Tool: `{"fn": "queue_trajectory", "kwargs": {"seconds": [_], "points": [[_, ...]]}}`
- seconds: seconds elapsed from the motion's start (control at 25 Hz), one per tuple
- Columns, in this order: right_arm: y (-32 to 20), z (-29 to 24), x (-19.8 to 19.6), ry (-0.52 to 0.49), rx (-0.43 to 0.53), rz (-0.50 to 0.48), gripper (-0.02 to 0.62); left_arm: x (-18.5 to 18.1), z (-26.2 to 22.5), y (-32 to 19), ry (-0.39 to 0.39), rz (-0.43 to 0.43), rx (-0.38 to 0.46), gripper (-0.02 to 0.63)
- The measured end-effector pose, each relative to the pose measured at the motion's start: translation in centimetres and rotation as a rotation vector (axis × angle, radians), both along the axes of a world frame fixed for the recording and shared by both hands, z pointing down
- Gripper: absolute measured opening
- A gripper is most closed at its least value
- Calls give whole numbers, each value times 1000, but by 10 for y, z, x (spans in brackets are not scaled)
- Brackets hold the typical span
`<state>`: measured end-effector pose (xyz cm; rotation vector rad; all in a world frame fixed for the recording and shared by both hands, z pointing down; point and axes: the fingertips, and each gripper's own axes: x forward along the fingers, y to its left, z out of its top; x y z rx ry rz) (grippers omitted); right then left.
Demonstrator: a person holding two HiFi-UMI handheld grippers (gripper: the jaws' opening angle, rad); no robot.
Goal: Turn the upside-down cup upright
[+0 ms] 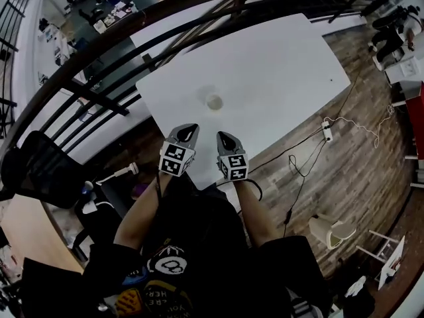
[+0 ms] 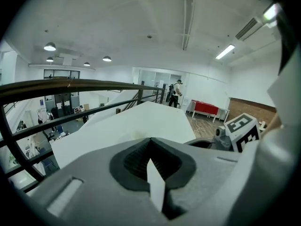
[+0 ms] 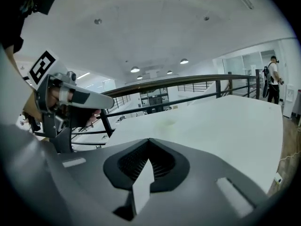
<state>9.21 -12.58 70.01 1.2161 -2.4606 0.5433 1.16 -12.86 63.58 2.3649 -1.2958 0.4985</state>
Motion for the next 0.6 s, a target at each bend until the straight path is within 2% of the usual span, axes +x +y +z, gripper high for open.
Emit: {"fn": "queue_trajectory", "kwargs": {"seconds": [0.08,0.2,0.36,0.48,0.6], "points": [[-21,14,-2,5,-16,15,3,-4,14,-14,-14,-22,-27,3],[-47,35,-9,-5,-52,0,59,-7,28,-31,-28,-33,-45,5],[-81,60,-16,72,-32,-37,218,-14,36,-52,-2,-71,-55,3],[-103,72,-24,95,-46,-13,274,-22,37,-55,18,-93,-72,5],[-118,80,-37,99,-61,-33,337,-24,38,-54,27,-89,-87,5]]}}
